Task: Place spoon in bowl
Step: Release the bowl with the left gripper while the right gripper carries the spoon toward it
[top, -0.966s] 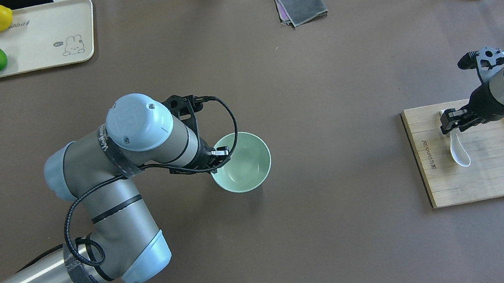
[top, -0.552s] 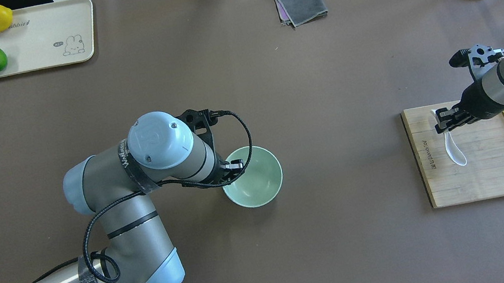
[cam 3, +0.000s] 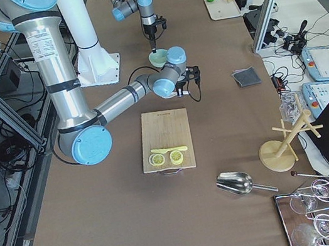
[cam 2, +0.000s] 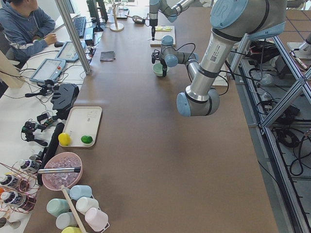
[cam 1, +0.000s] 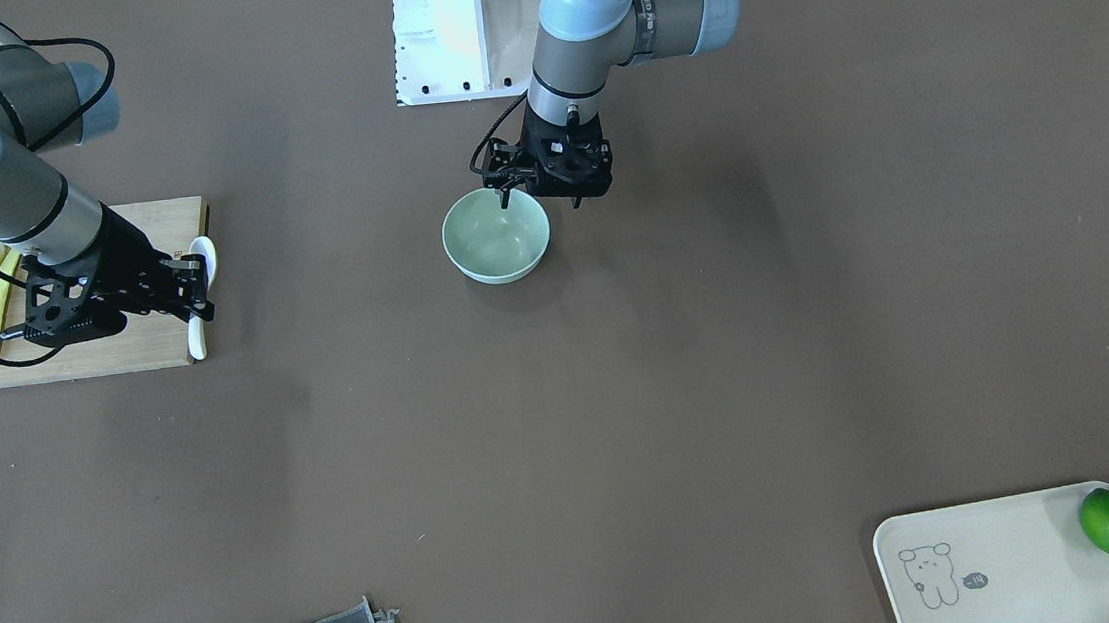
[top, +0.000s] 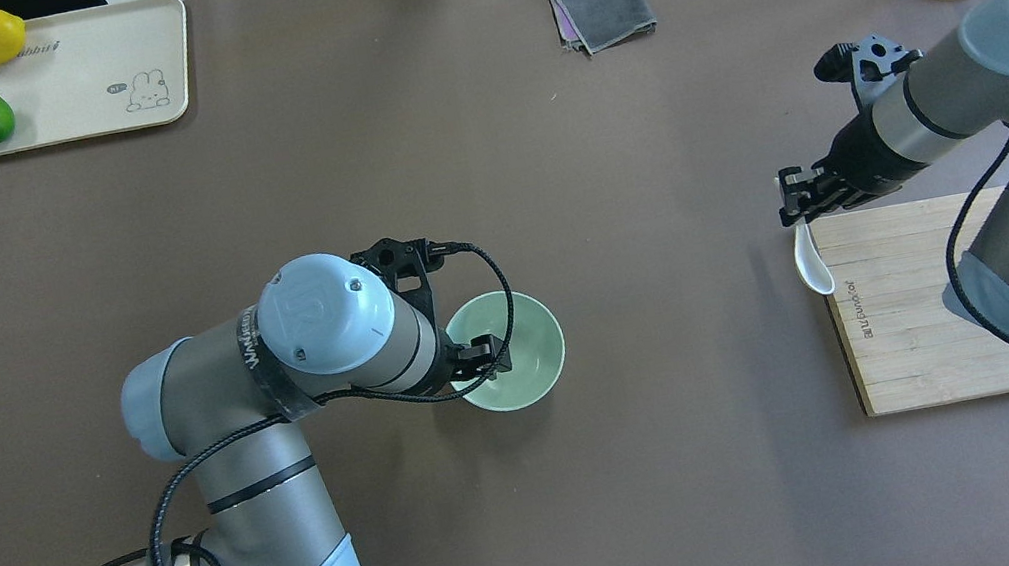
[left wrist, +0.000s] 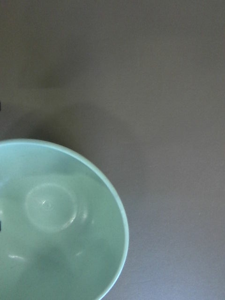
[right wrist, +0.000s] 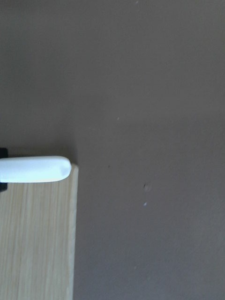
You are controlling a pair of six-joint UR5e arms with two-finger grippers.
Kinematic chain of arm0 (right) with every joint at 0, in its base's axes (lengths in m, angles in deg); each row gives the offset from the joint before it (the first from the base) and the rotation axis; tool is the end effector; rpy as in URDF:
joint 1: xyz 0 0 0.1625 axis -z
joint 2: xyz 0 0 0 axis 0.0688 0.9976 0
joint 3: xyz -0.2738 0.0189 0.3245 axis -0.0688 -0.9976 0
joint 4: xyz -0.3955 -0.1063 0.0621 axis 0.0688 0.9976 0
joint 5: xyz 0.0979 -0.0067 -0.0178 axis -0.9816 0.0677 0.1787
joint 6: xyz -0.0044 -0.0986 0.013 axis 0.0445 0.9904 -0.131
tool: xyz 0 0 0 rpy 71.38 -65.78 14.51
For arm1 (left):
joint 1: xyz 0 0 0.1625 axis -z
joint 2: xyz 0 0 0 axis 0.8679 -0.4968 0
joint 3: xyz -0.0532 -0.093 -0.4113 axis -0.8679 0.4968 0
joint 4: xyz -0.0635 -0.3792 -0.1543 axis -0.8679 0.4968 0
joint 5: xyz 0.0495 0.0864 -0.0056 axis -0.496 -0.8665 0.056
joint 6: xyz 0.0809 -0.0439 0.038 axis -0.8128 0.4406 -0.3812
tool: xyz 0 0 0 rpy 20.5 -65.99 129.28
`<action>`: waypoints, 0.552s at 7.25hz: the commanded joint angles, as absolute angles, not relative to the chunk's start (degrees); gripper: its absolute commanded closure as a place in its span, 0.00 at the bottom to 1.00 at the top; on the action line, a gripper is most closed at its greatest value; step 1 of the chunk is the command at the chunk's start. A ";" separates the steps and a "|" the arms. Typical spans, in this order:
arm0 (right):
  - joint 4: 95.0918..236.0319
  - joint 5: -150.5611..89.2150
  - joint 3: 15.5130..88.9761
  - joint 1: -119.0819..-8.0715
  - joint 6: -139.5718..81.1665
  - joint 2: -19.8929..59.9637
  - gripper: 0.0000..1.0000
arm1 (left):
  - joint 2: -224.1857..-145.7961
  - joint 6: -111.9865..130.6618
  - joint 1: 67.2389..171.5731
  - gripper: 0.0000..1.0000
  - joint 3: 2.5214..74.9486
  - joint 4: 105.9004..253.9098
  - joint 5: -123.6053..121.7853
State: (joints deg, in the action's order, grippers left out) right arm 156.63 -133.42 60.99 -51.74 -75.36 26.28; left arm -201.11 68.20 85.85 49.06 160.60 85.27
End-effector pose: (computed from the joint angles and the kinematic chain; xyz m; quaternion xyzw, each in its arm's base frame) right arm -0.3361 -0.4822 0.3859 0.0125 -0.4767 0.0321 0.8784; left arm 0.5423 -0.3745 0.1958 0.0328 0.4678 -0.0012 0.8832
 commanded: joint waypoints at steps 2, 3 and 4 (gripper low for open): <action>162.03 -126.08 61.29 -44.06 -91.84 12.31 1.00 | -193.30 50.93 100.00 0.03 63.58 148.80 97.24; 162.38 -120.04 61.20 -39.15 -95.81 9.76 1.00 | -188.30 43.03 104.46 0.03 65.00 149.05 100.57; 162.38 -114.23 60.59 -34.58 -99.15 7.99 1.00 | -184.94 36.16 109.64 0.03 65.01 149.06 104.26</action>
